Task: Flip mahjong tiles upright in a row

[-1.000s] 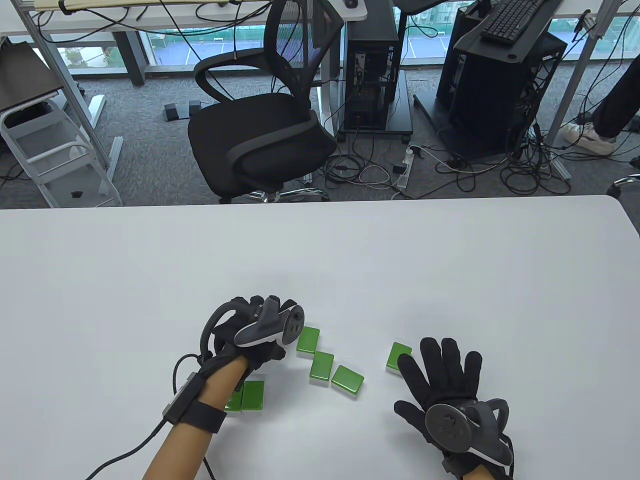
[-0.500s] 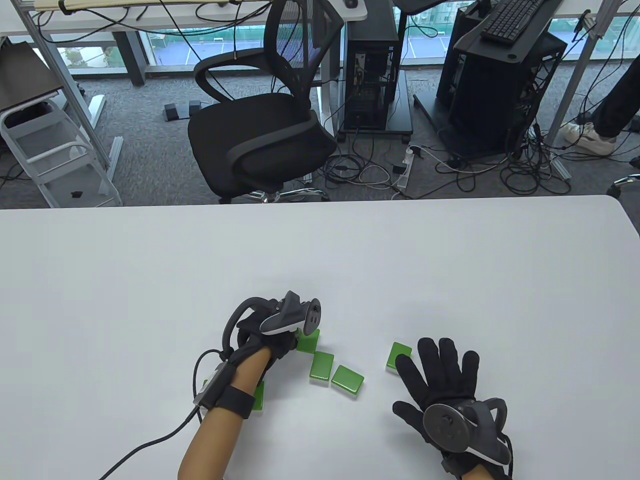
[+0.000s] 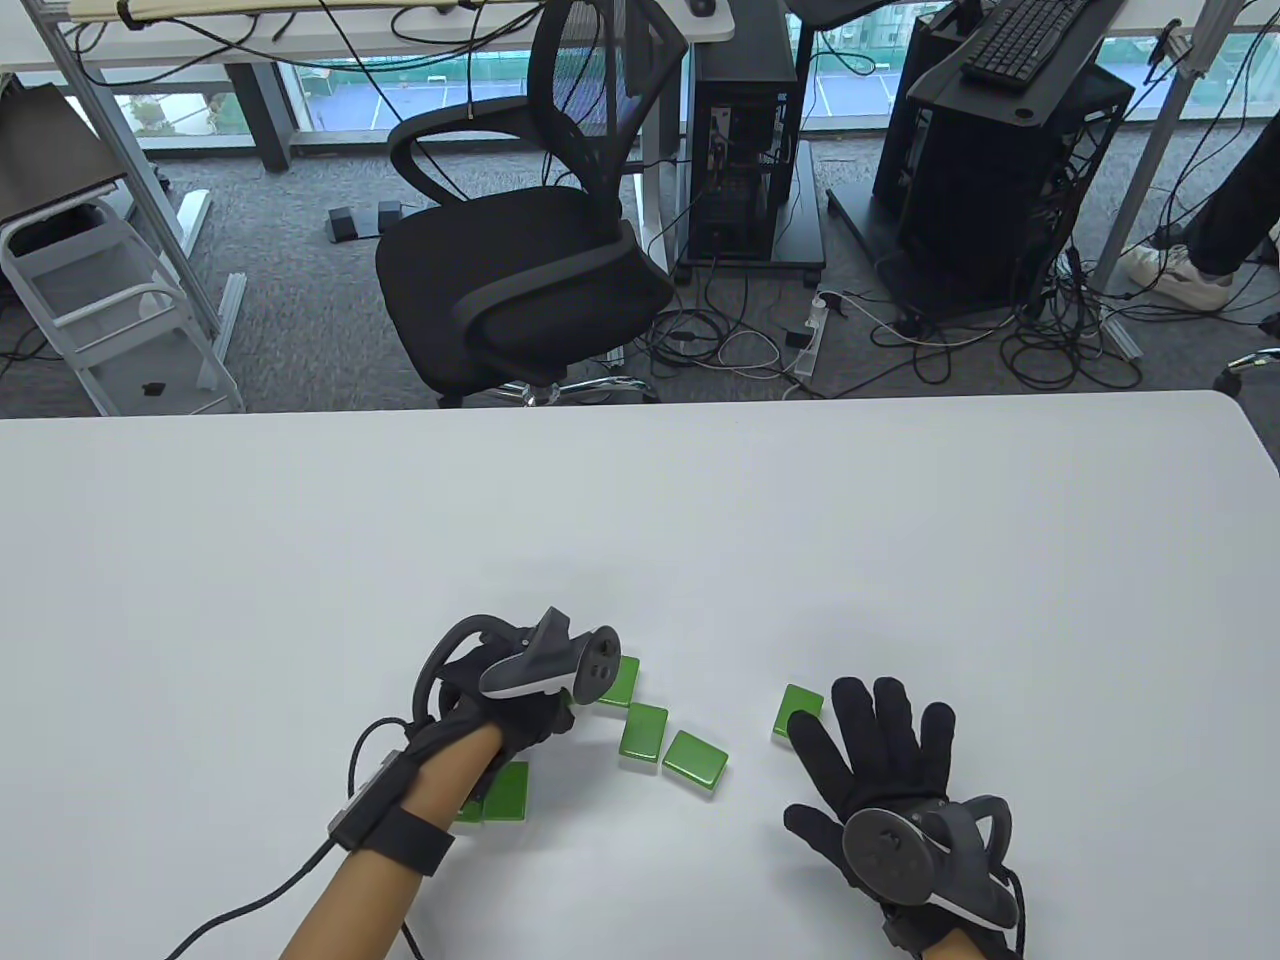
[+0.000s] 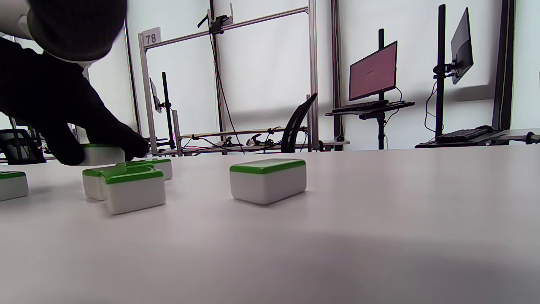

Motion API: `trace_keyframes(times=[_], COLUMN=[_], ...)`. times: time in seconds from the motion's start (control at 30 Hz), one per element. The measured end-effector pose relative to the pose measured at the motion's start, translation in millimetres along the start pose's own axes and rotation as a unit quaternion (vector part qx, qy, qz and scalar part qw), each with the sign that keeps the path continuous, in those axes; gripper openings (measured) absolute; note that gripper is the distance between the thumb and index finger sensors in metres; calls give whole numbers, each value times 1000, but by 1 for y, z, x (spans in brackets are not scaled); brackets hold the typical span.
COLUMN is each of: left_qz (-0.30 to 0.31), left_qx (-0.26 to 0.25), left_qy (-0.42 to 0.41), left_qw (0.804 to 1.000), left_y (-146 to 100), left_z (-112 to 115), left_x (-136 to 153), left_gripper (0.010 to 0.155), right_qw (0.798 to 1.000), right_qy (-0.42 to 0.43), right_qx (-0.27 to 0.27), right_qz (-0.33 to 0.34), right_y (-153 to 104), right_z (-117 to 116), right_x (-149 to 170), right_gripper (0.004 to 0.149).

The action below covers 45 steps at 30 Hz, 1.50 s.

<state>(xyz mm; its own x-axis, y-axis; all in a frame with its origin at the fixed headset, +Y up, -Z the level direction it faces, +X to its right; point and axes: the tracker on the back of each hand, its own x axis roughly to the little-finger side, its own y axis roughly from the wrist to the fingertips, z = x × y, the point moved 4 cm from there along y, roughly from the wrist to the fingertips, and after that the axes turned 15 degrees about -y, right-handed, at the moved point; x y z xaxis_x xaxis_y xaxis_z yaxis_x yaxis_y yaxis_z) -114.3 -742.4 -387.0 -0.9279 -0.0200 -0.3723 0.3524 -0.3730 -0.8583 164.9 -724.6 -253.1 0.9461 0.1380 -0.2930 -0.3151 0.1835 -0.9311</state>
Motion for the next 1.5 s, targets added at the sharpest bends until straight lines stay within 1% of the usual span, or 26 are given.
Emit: trace_keyframes(times=[0.1, 0.23, 0.37, 0.47, 0.67, 1.0, 1.27, 1.4, 1.5], left_qz=[22, 90, 126, 136, 140, 142, 138, 134, 133], left_qx=[-14, -52, -70, -77, -79, -59, -58, -52, -71], left_qy=[-10, -15, -29, -14, 19, 43, 31, 32, 13], left_qw=[1000, 994, 989, 988, 987, 987, 988, 989, 988], left_y=[-21, -46, -60, -68, -70, -66, -69, -71, -79], left_z=[1, 10, 21, 26, 32, 51, 53, 54, 46], left_x=[1, -4, -10, -17, -27, -33, -29, -26, -18], left_gripper=[78, 79, 79, 79, 79, 80, 81, 85, 86], right_qw=[1000, 1000, 1000, 1000, 1000, 1000, 1000, 1000, 1000], right_qy=[-2, -2, -5, -6, -8, -5, -7, -7, -7], right_qx=[-2, -7, -9, -13, -17, -17, -19, -20, -20], right_qz=[-1, -2, -1, -2, -1, 1, 4, 4, 4], right_y=[0, 0, 0, 0, 0, 0, 1, 1, 1], right_z=[0, -1, -2, -3, -3, -3, -4, -4, -4], right_x=[0, 0, 0, 0, -1, -1, -2, -3, -3], right_gripper=[83, 83, 83, 83, 83, 83, 83, 83, 83])
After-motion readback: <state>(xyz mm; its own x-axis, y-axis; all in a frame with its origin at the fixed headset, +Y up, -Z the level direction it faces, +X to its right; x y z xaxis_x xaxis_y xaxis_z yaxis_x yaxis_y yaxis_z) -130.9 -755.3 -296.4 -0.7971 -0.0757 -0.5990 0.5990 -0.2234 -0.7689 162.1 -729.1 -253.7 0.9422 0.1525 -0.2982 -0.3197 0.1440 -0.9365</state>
